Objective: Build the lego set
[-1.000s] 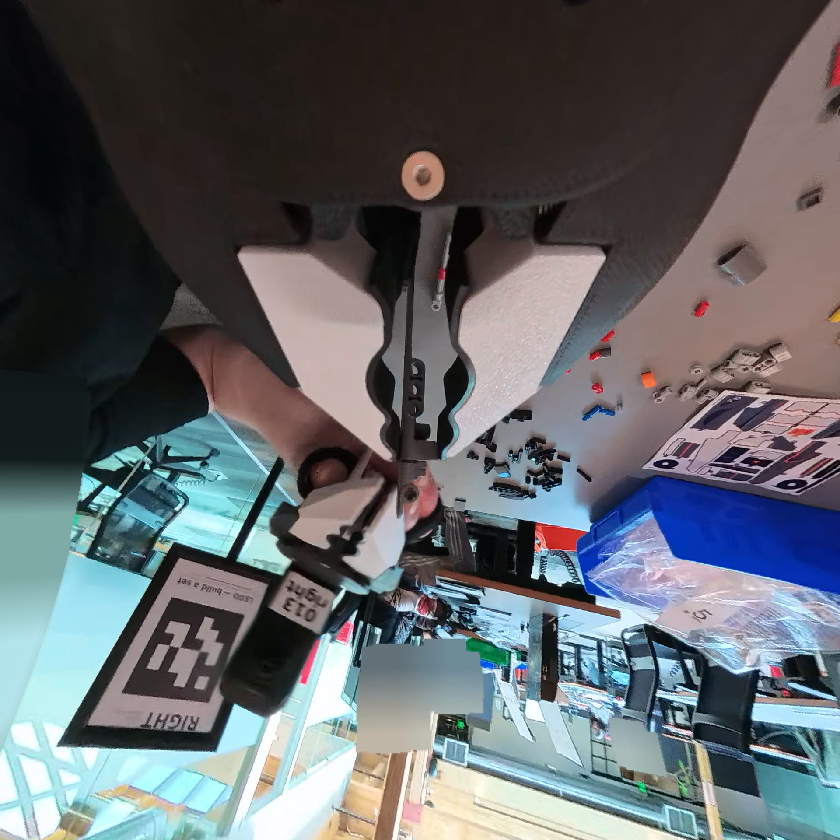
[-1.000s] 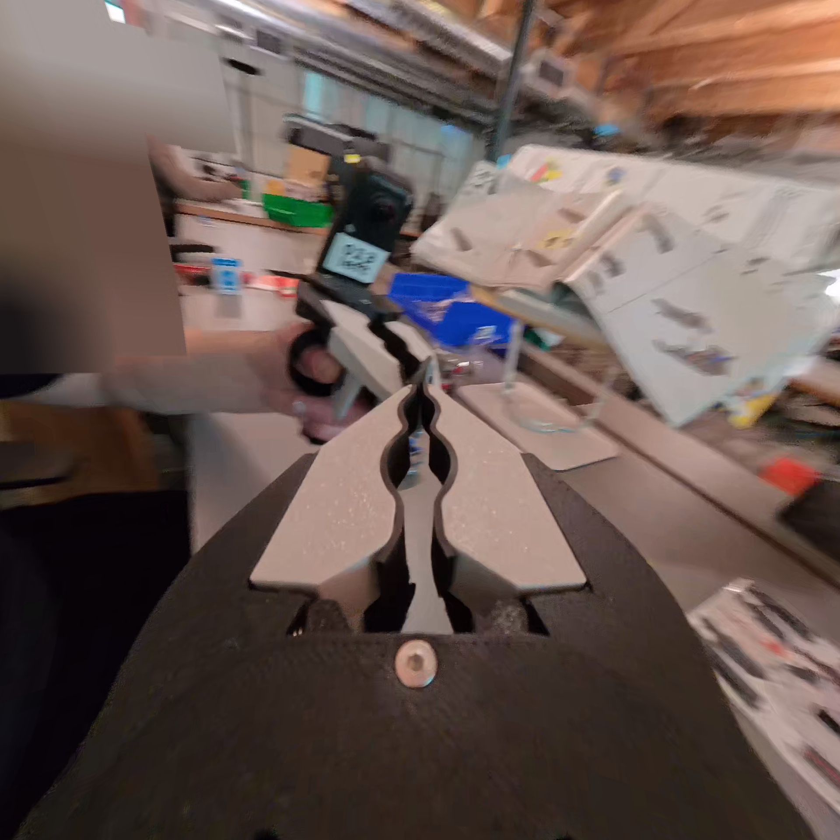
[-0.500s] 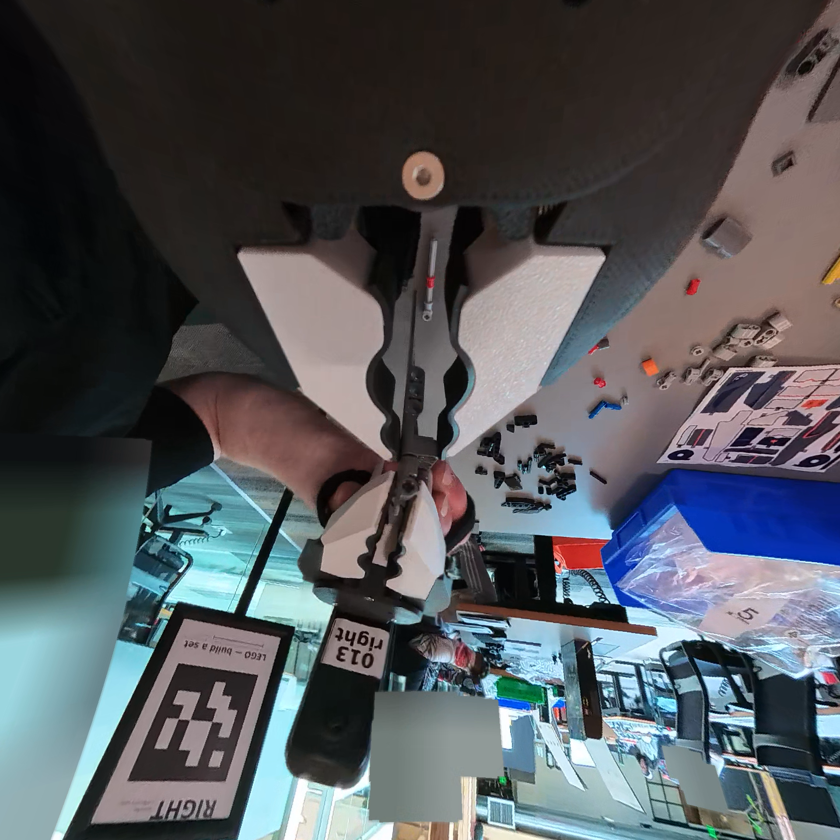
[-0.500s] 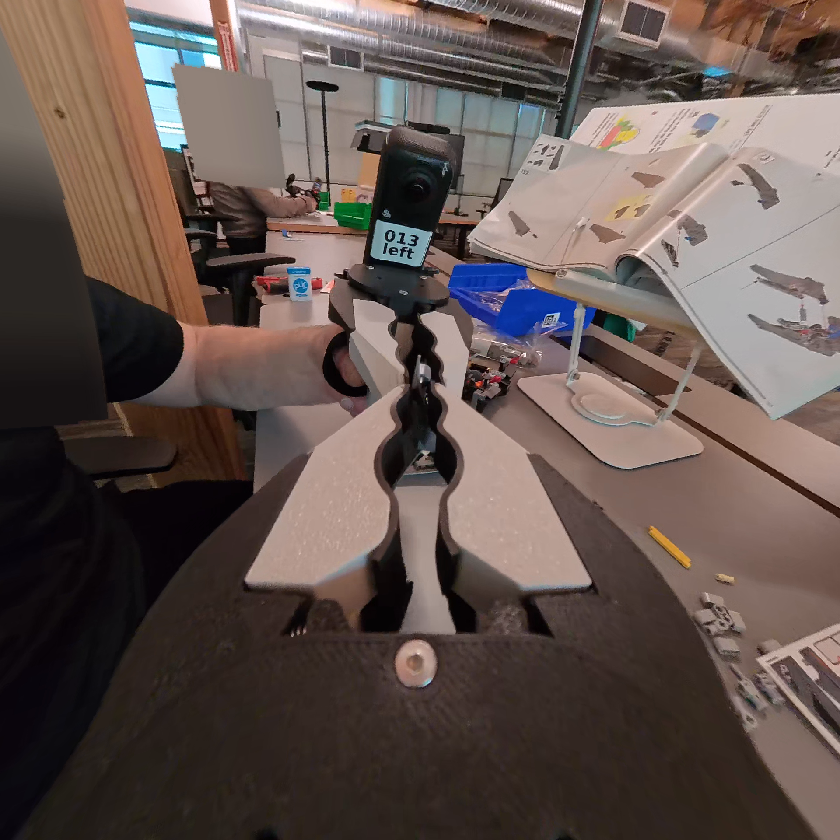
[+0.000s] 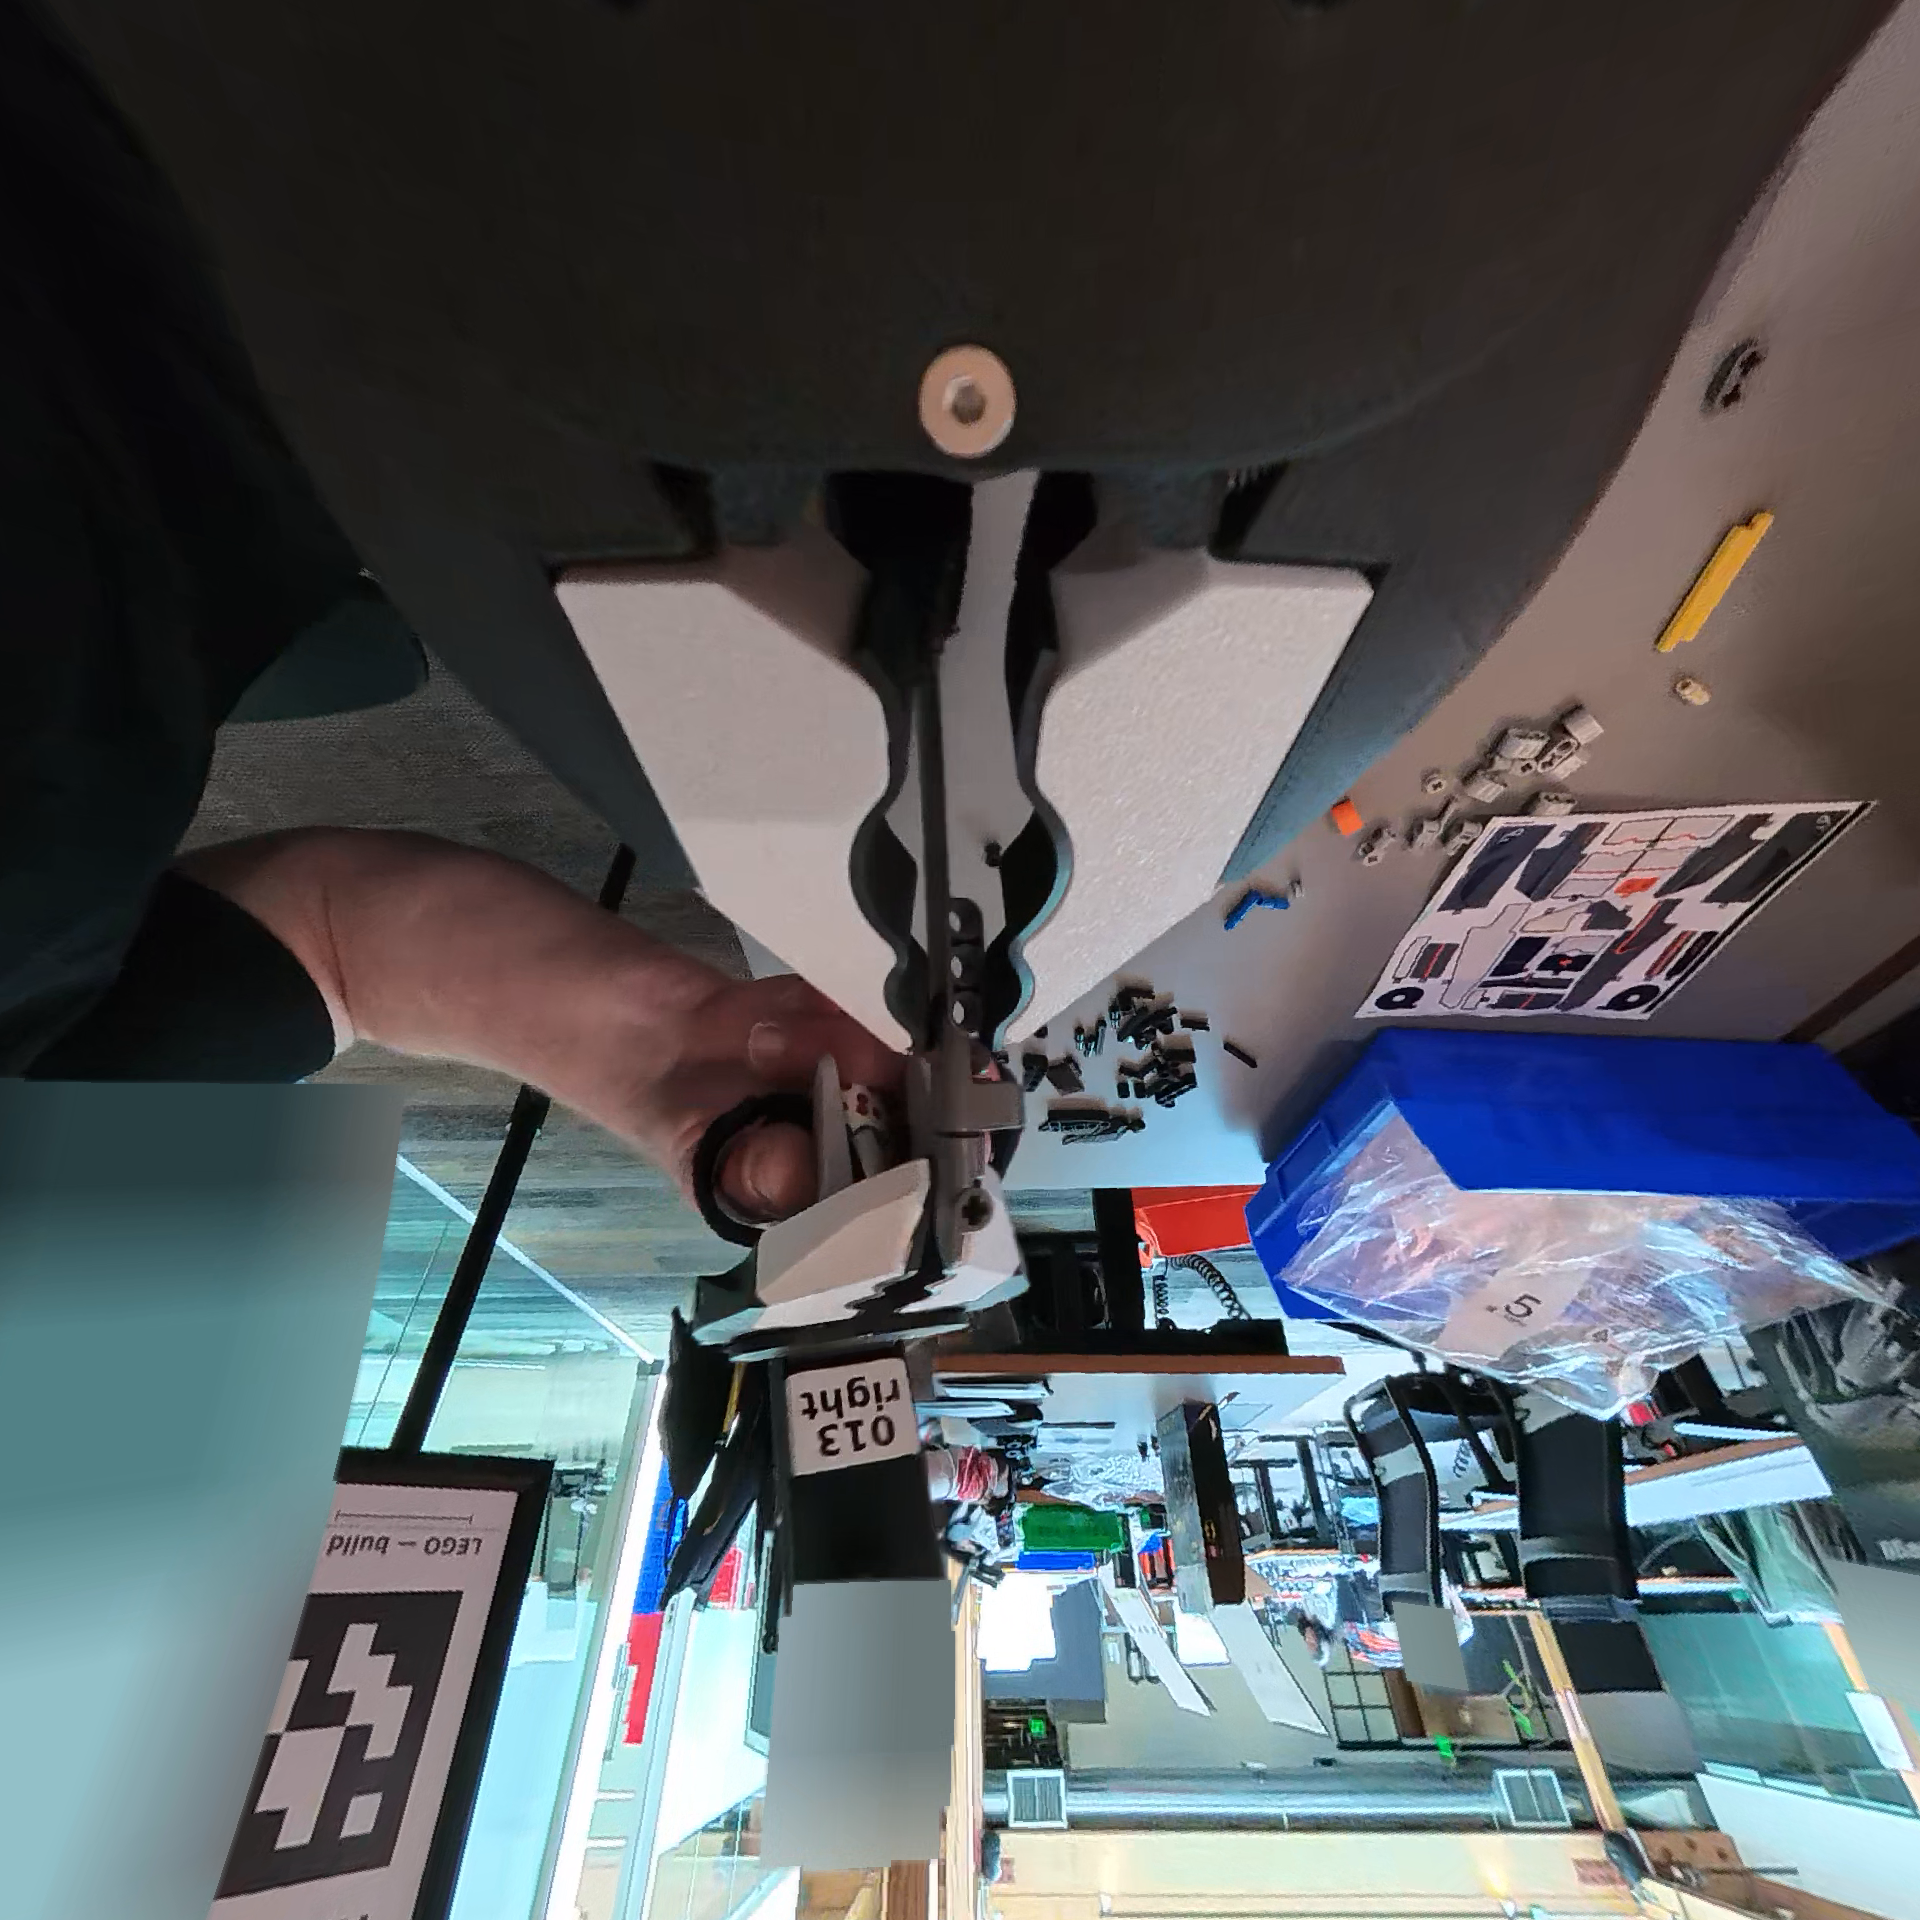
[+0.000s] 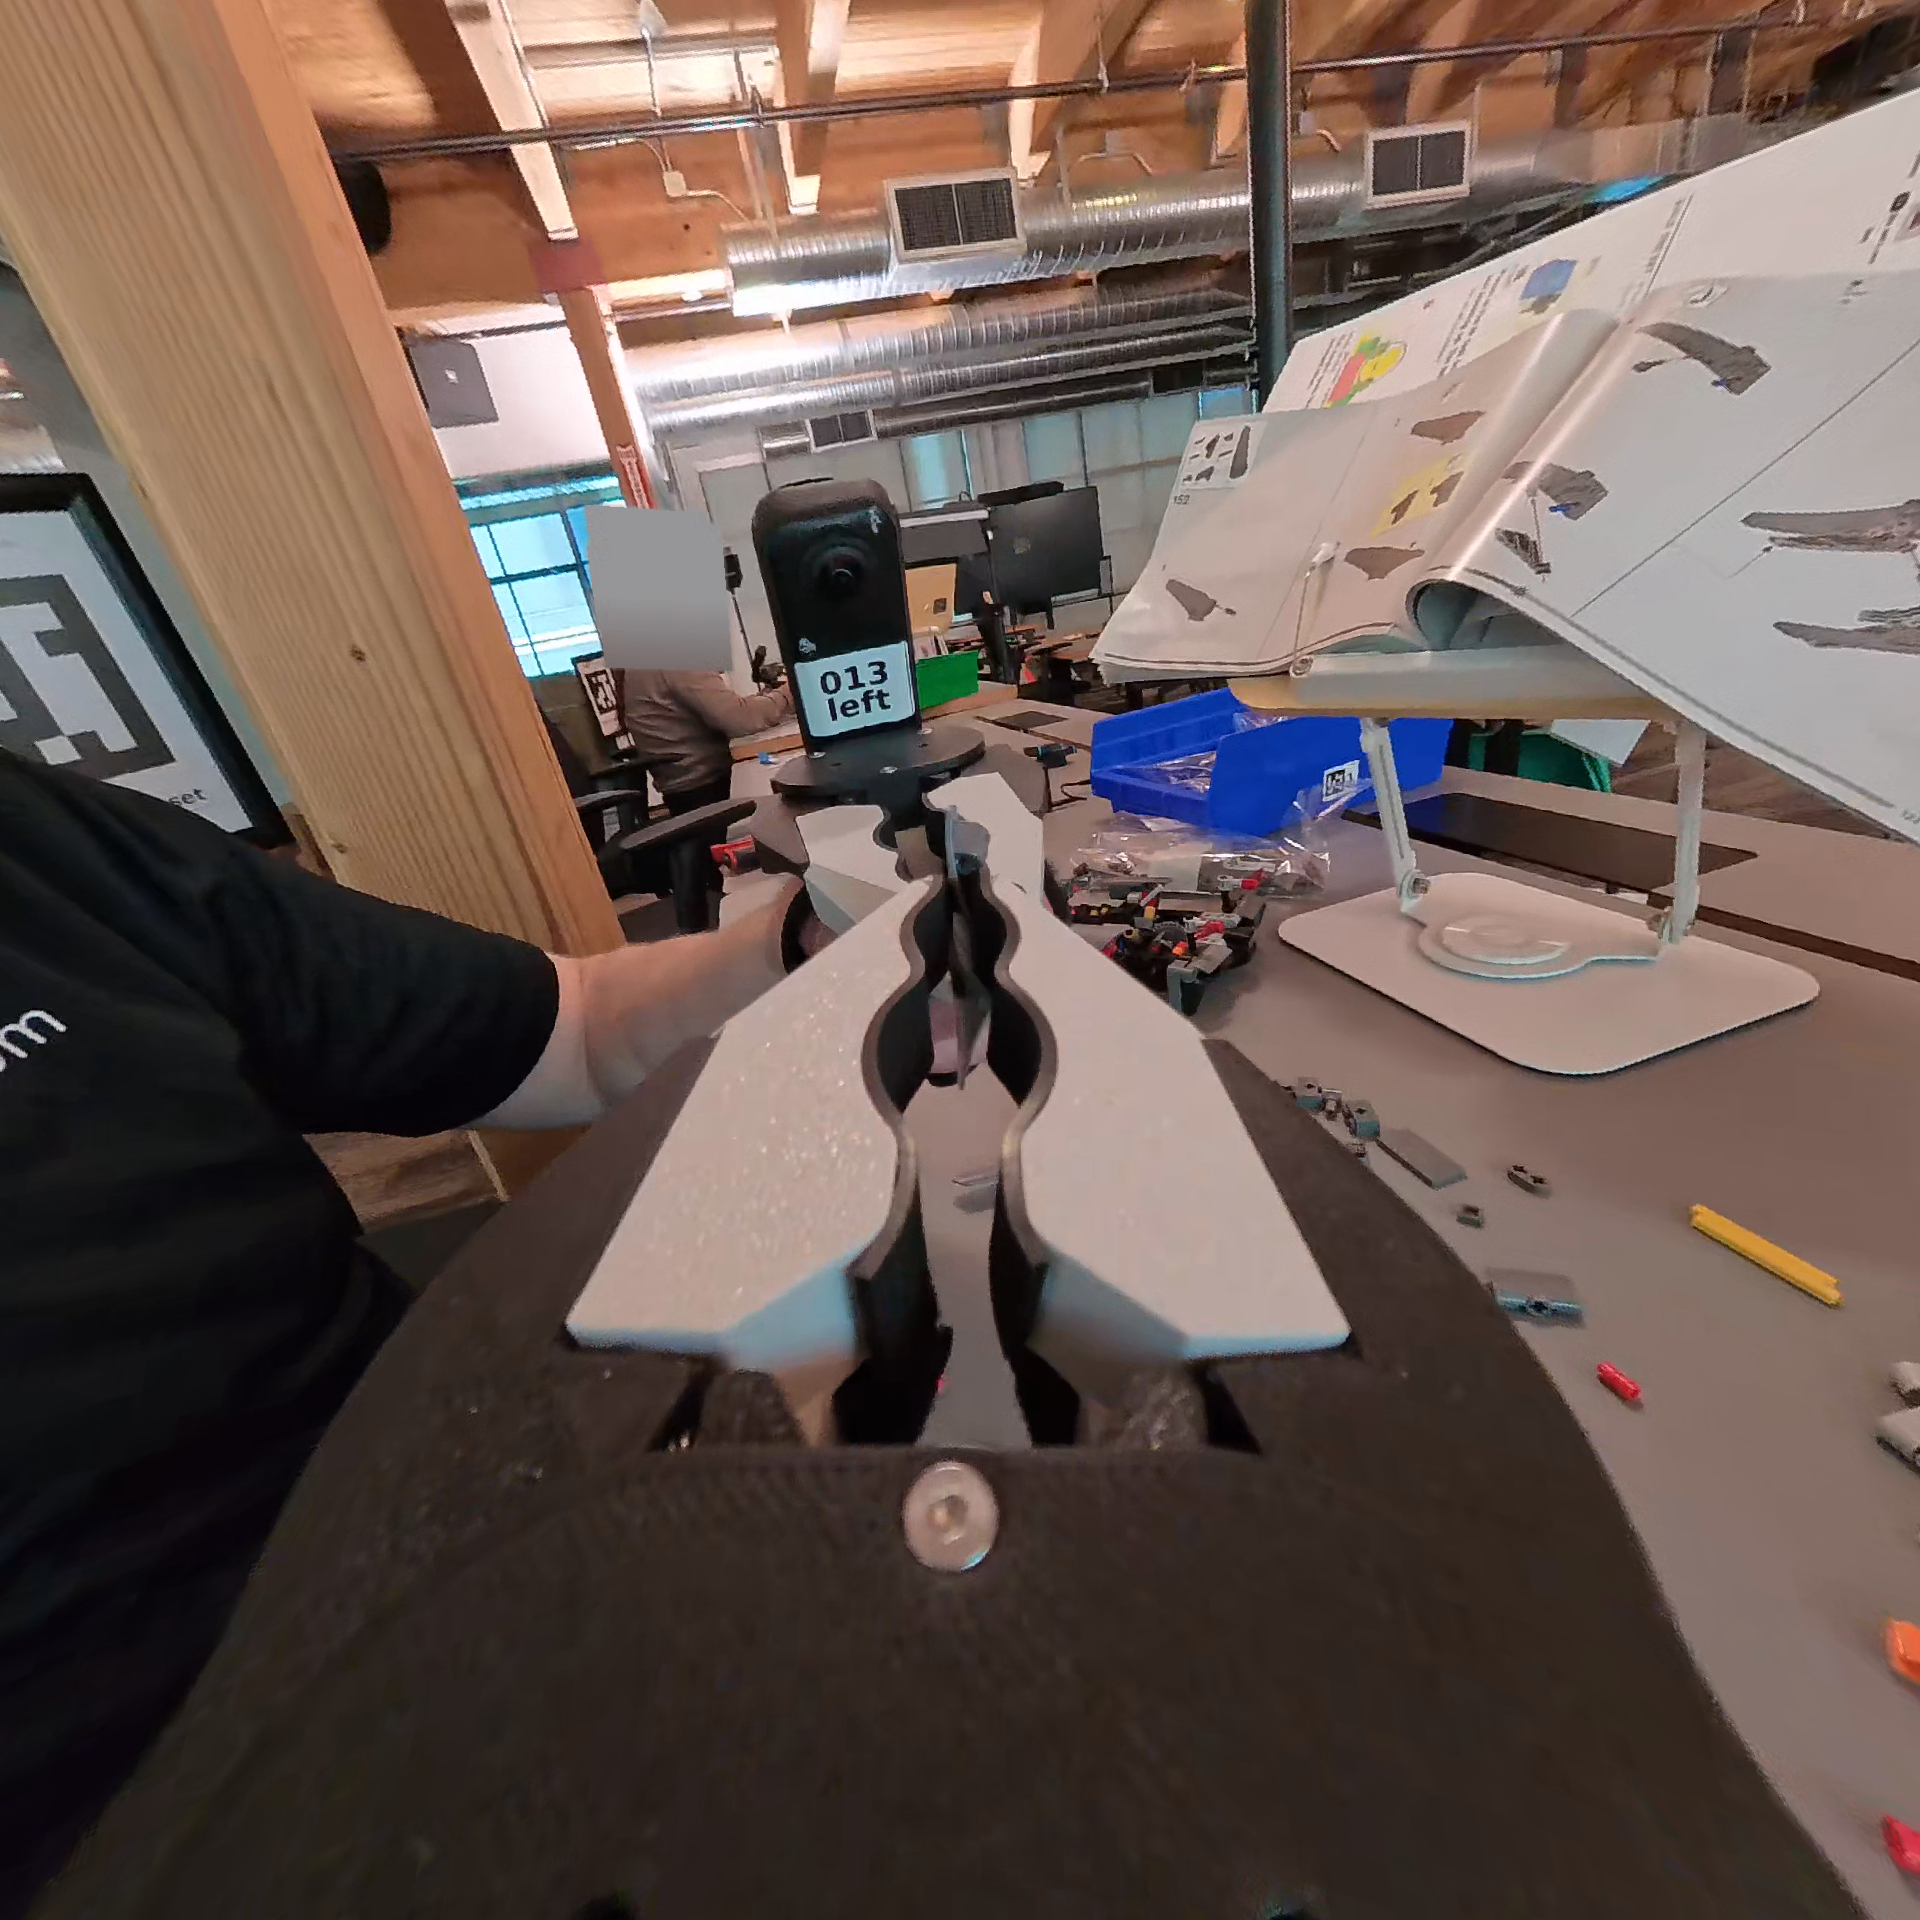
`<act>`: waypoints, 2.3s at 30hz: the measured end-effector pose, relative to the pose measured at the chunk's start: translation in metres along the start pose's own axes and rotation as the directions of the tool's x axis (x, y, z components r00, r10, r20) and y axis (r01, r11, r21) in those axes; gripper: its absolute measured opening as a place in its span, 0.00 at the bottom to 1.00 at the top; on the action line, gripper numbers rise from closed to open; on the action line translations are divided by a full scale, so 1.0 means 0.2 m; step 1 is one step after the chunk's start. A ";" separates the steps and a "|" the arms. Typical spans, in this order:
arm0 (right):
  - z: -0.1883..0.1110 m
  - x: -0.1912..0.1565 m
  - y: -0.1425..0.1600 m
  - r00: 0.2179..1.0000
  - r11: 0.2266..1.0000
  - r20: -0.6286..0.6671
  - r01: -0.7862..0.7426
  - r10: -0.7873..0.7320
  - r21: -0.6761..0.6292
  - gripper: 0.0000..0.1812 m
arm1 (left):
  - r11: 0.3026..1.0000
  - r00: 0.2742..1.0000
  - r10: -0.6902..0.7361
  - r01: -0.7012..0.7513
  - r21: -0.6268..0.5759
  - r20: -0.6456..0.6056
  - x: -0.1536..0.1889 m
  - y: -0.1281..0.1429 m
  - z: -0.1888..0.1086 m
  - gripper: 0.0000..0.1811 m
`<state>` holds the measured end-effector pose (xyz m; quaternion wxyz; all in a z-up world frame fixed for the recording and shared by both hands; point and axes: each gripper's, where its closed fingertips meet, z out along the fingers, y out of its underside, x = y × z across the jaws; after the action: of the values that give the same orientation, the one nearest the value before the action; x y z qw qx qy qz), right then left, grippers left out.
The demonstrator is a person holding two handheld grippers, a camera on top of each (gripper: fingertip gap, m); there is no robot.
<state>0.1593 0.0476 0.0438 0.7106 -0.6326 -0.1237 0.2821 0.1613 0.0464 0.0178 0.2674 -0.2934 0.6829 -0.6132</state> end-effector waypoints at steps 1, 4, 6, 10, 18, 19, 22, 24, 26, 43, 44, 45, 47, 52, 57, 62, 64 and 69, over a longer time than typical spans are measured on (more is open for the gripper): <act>0.00 0.00 0.00 1.000 1.000 0.005 -0.006 0.006 0.004 0.01 | 1.000 1.000 0.001 -0.001 0.011 -0.001 0.01 -0.01 0.00 0.03; -0.01 0.00 -0.01 1.000 1.000 0.016 -0.018 0.018 0.010 0.01 | 1.000 1.000 0.007 -0.007 0.025 0.009 0.01 -0.03 0.00 0.03; 0.00 0.00 -0.01 1.000 1.000 0.019 -0.024 0.024 0.011 0.01 | 1.000 1.000 0.007 -0.007 0.015 0.011 0.00 -0.03 -0.01 0.03; 0.00 -0.01 0.02 0.999 1.000 0.035 -0.016 0.016 -0.021 0.01 | 0.999 0.999 0.041 -0.041 -0.018 0.016 0.01 -0.01 -0.01 0.03; 0.00 -0.02 0.04 0.998 0.993 0.060 0.005 0.002 -0.120 0.01 | 0.986 0.991 0.133 -0.130 -0.102 0.018 0.01 0.01 -0.01 0.03; 0.00 -0.02 0.05 0.998 0.991 0.060 0.005 0.003 -0.132 0.00 | 0.984 0.989 0.144 -0.141 -0.112 0.021 0.01 0.02 -0.01 0.03; 0.00 -0.02 0.07 0.998 0.987 0.058 0.005 0.004 -0.160 0.00 | 0.973 0.984 0.178 -0.172 -0.154 0.027 0.01 0.04 -0.01 0.03; 0.00 -0.02 0.08 0.999 0.983 0.051 0.014 -0.005 -0.183 0.00 | 0.968 0.982 0.190 -0.183 -0.171 0.023 0.01 0.05 -0.01 0.03; 0.00 0.00 0.09 0.999 0.977 0.033 0.028 -0.021 -0.214 0.00 | 0.959 0.978 0.206 -0.196 -0.203 0.031 0.00 0.08 0.00 0.02; -0.02 0.05 0.14 0.996 0.957 -0.011 0.078 -0.084 -0.281 0.03 | 0.958 0.984 -0.103 0.060 -0.279 -0.143 0.01 0.15 0.07 0.03; -0.02 0.06 0.14 0.997 0.958 -0.012 0.069 -0.076 -0.278 0.03 | 0.957 0.986 -0.095 0.054 -0.285 -0.135 0.01 0.16 0.07 0.03; -0.03 0.07 0.14 0.998 0.961 -0.027 0.050 -0.059 -0.272 0.03 | 0.959 0.993 -0.061 0.029 -0.282 -0.104 -0.02 0.16 0.08 0.03; -0.05 0.11 0.11 0.997 0.977 -0.074 -0.013 -0.003 -0.211 0.02 | 0.968 0.998 0.058 -0.054 -0.244 0.008 -0.08 0.13 0.07 0.07; -0.12 0.23 0.07 0.961 0.971 -0.135 -0.240 0.240 0.020 0.02 | 0.783 0.761 0.591 -0.461 -0.416 0.268 -0.19 0.12 0.04 0.22; -0.11 0.22 0.10 0.931 0.937 -0.120 -0.335 0.345 0.096 0.02 | 0.489 0.444 0.864 -0.635 -0.598 0.235 -0.21 0.17 0.09 0.12; -0.13 0.25 0.17 0.920 0.950 -0.235 -0.307 0.313 0.063 0.08 | 0.493 0.490 0.849 -0.602 -0.628 0.198 -0.23 0.26 0.08 0.10; -0.21 0.29 0.17 0.914 0.965 -0.314 -0.256 0.258 0.047 0.25 | 0.526 0.600 0.789 -0.551 -0.648 0.130 -0.23 0.37 0.07 0.10; -0.45 0.37 0.16 0.879 0.984 -0.445 -0.180 0.170 0.022 0.22 | 0.575 0.870 0.486 -0.387 -0.720 -0.080 -0.21 0.67 0.04 0.10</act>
<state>0.2597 0.0168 -0.0152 0.6853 -0.6958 0.0968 0.1918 0.1862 0.0820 -0.1162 0.3172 -0.2342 0.8986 -0.1926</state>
